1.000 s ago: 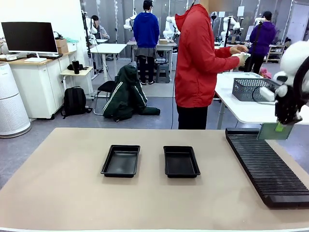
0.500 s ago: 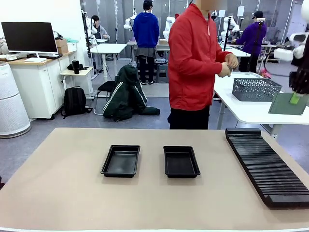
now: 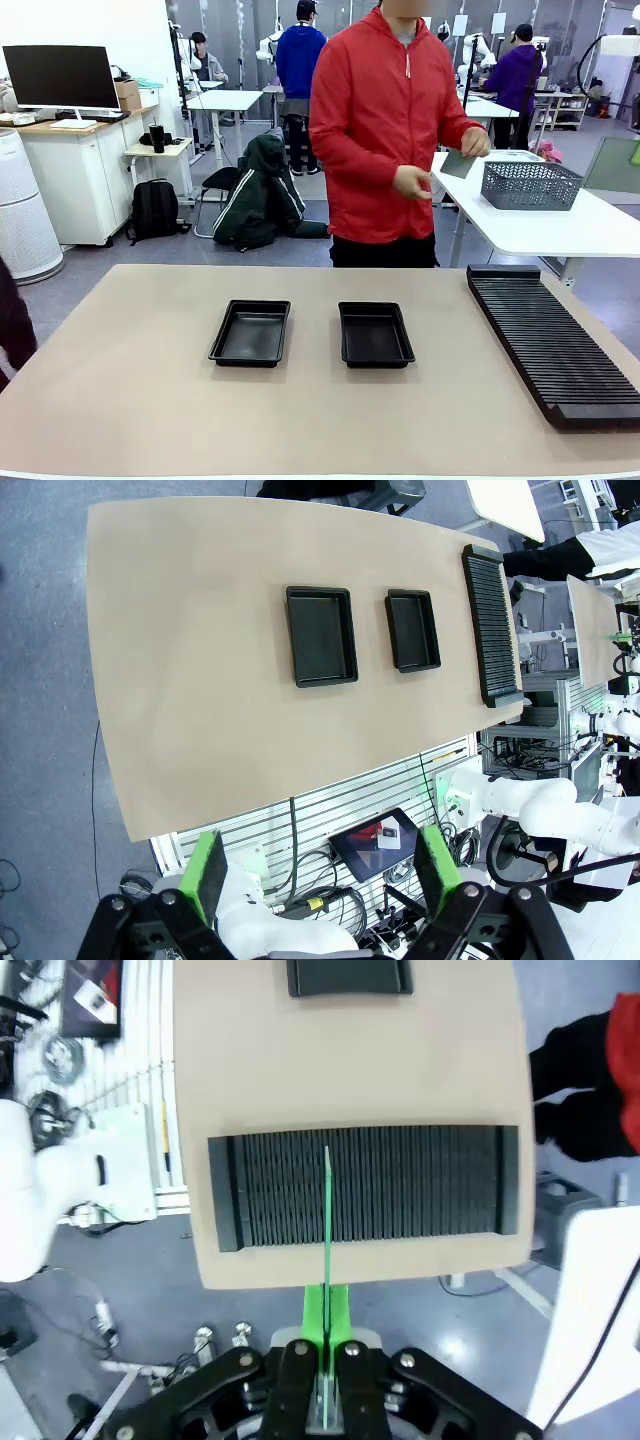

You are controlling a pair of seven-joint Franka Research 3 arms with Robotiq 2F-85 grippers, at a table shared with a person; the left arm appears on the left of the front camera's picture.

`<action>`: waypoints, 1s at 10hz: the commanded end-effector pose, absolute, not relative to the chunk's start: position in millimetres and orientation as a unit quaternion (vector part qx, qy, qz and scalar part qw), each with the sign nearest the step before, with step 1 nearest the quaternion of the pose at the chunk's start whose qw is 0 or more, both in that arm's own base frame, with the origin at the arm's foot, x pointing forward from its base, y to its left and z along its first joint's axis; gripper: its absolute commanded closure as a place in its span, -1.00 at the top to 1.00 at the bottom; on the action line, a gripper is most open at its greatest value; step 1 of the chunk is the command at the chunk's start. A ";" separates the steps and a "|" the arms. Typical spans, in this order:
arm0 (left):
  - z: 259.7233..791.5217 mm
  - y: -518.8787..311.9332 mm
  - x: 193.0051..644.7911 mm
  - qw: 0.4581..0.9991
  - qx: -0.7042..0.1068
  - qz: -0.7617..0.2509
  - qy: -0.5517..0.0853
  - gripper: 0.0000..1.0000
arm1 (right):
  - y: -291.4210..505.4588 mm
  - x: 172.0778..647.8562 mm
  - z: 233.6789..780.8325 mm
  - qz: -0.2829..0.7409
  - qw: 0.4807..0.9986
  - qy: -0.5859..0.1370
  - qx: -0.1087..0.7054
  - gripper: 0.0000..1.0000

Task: Inspect and transfer BCBs to ESD trays.
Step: Pick up the Blank PCB from the PCB Rack and place it in the left ESD tray.

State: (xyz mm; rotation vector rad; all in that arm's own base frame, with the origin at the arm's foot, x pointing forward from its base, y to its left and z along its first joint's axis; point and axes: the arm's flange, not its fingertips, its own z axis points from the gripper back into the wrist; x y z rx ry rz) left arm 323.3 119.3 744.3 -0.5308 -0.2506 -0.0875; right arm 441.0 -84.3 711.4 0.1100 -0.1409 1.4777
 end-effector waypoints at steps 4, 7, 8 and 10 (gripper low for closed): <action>743.6 119.3 323.0 0.955 -0.266 -0.043 -0.124 1.00 | -93.3 440.4 731.0 0.640 0.763 -0.075 0.053 -0.95; 743.6 119.3 323.0 0.955 -0.266 -0.043 -0.124 1.00 | -89.5 440.1 728.0 0.662 0.745 -0.068 0.044 -0.95; 743.6 119.3 323.0 0.955 -0.266 -0.043 -0.124 1.00 | -89.5 440.1 728.0 0.662 0.745 -0.068 0.044 -0.95; 743.6 119.3 323.0 0.955 -0.266 -0.043 -0.124 1.00 | -89.5 440.1 728.0 0.662 0.745 -0.068 0.044 -0.95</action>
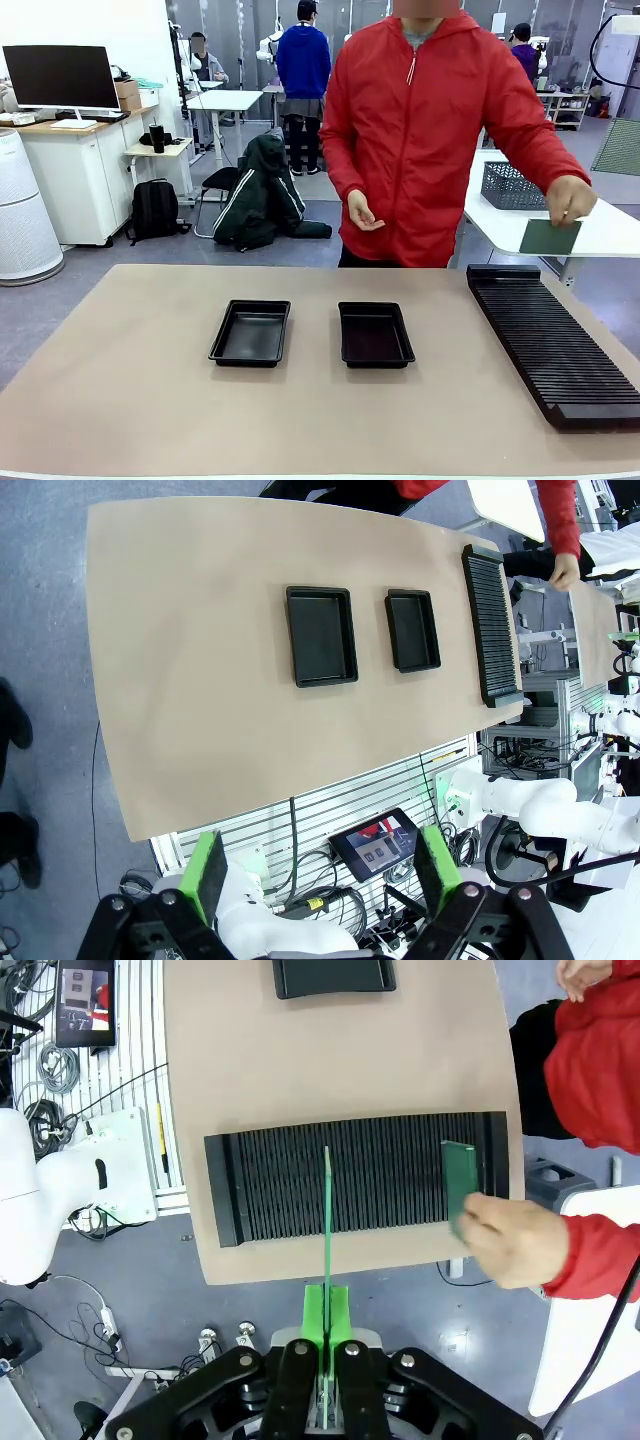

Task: Inspect and transfer BCBs to ESD trays.
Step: Pick up the Blank PCB from the PCB Rack and place it in the left ESD tray.

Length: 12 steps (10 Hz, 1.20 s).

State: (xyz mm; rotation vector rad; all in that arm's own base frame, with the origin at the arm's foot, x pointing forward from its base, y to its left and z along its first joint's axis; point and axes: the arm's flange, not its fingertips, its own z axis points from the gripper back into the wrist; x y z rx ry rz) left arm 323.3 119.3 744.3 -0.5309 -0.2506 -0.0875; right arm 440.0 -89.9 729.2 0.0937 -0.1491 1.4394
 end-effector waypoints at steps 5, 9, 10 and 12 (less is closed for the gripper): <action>743.6 119.3 323.0 0.955 -0.266 -0.043 -0.124 1.00 | -104.8 311.6 705.4 0.607 0.791 -0.022 0.078 -0.95; 743.6 119.3 323.0 0.955 -0.266 -0.043 -0.124 1.00 | -109.3 280.6 677.0 0.609 0.788 -0.039 0.079 -0.95; 743.6 119.3 323.0 0.955 -0.266 -0.043 -0.124 1.00 | -108.8 277.1 673.2 0.611 0.787 -0.042 0.081 -0.95; 743.6 119.3 323.0 0.955 -0.266 -0.043 -0.124 1.00 | -105.6 272.8 671.6 0.608 0.788 -0.045 0.080 -0.95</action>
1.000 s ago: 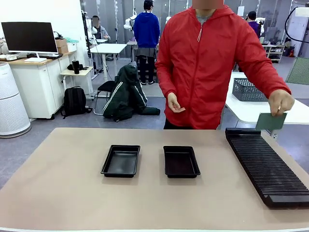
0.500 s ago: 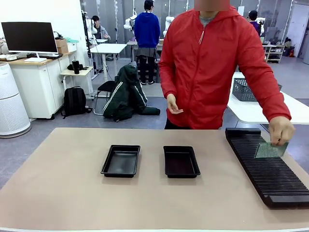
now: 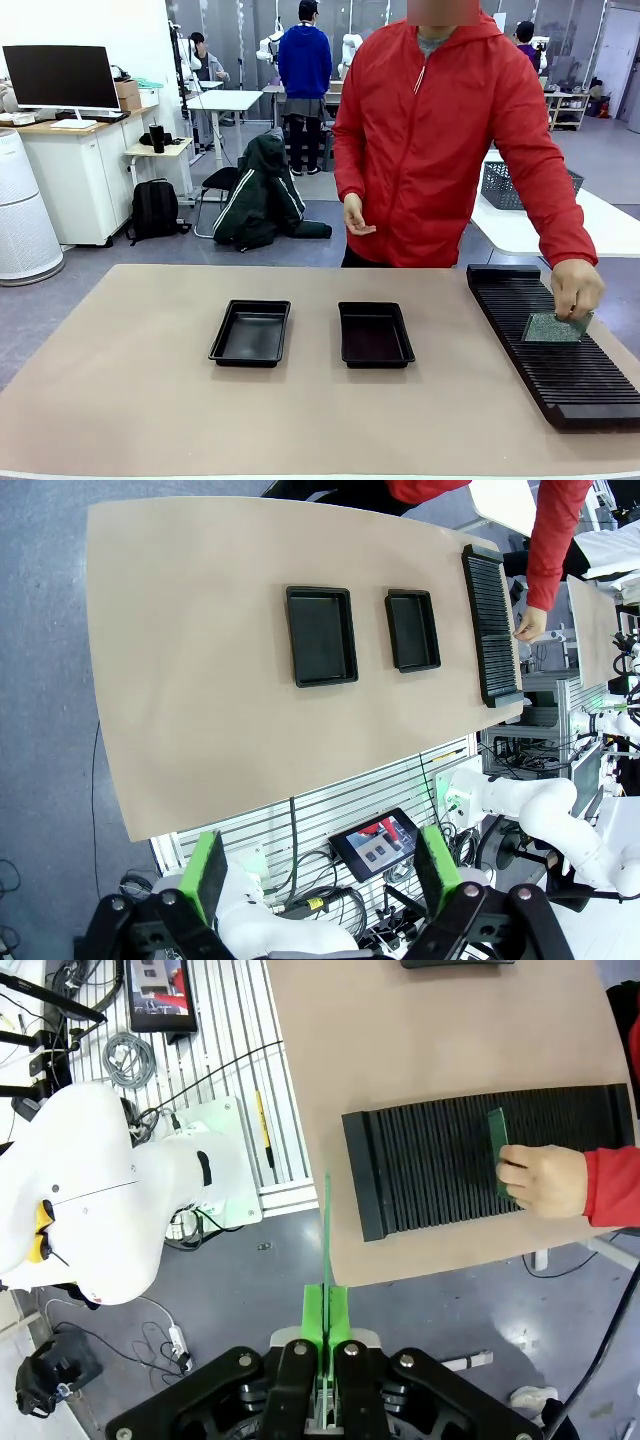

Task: Inspect and transfer BCBs to ESD trays.
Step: Pick up the Blank PCB from the PCB Rack and place it in the left ESD tray.

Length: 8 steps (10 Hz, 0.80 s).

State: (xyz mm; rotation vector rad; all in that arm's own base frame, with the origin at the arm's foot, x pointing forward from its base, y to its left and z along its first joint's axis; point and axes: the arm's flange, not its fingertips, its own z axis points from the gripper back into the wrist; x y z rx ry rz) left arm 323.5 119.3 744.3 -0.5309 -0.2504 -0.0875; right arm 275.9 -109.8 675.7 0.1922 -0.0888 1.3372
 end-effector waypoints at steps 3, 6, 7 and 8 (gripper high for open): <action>743.6 119.3 323.0 0.955 -0.266 -0.043 -0.124 1.00 | -105.5 269.2 672.8 0.597 0.795 -0.056 0.084 -0.95; 743.6 119.3 323.0 0.955 -0.266 -0.043 -0.124 1.00 | -107.9 271.0 677.8 0.609 0.787 -0.045 0.087 -0.95; 743.6 119.3 323.0 0.955 -0.266 -0.043 -0.124 1.00 | -107.9 271.0 677.8 0.609 0.787 -0.045 0.087 -0.95; 743.6 119.3 323.0 0.955 -0.266 -0.043 -0.124 1.00 | -107.9 271.0 677.8 0.609 0.787 -0.045 0.087 -0.95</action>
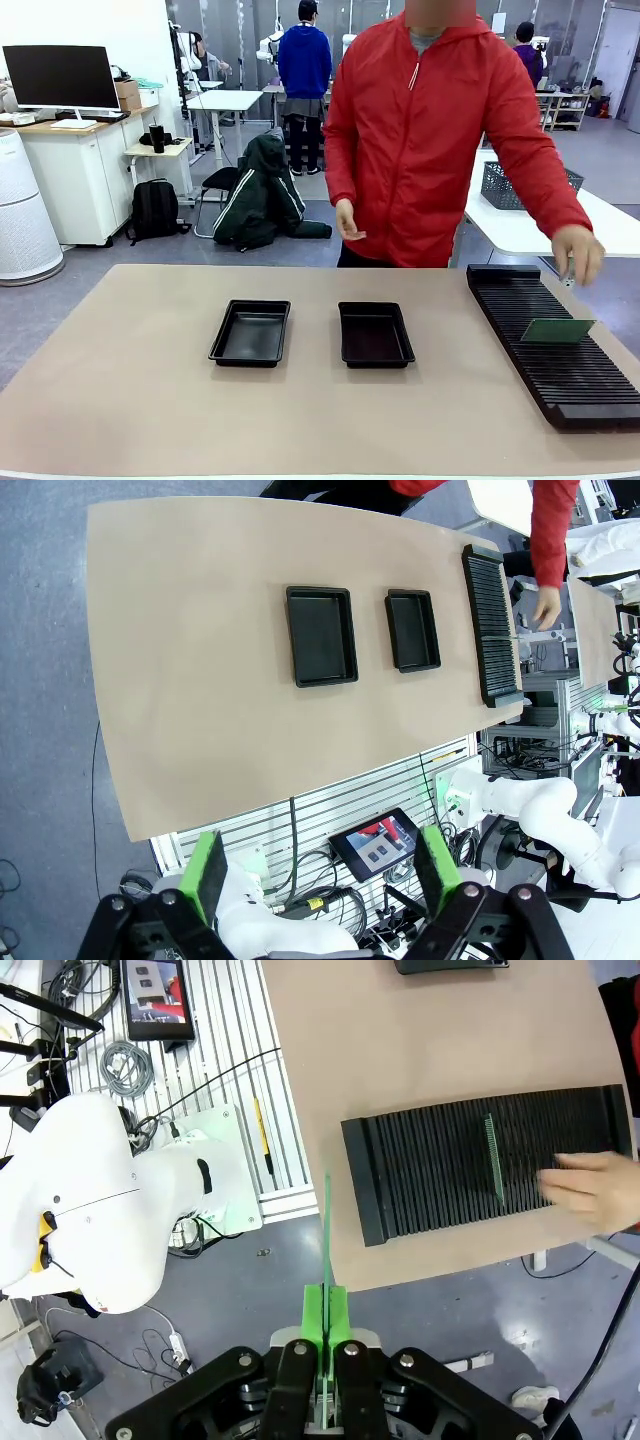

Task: Inspect and transfer BCBs to ESD trays.
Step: Pick up the Blank PCB from the PCB Rack and place it in the left ESD tray.

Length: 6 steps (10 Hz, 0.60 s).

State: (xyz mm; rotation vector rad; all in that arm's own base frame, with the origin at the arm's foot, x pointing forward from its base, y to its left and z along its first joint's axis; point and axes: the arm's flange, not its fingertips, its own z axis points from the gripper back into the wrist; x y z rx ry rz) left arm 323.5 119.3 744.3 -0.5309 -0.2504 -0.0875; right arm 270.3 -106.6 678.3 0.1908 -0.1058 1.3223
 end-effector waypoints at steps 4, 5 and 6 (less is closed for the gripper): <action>743.6 119.3 323.0 0.955 -0.266 -0.043 -0.124 1.00 | -107.9 271.0 677.8 0.609 0.787 -0.045 0.087 -0.95; 743.6 119.3 323.0 0.955 -0.266 -0.043 -0.124 1.00 | -107.9 271.0 677.8 0.609 0.787 -0.045 0.087 -0.95; 743.6 119.3 323.0 0.955 -0.266 -0.043 -0.124 1.00 | -107.9 271.0 677.8 0.609 0.787 -0.045 0.087 -0.95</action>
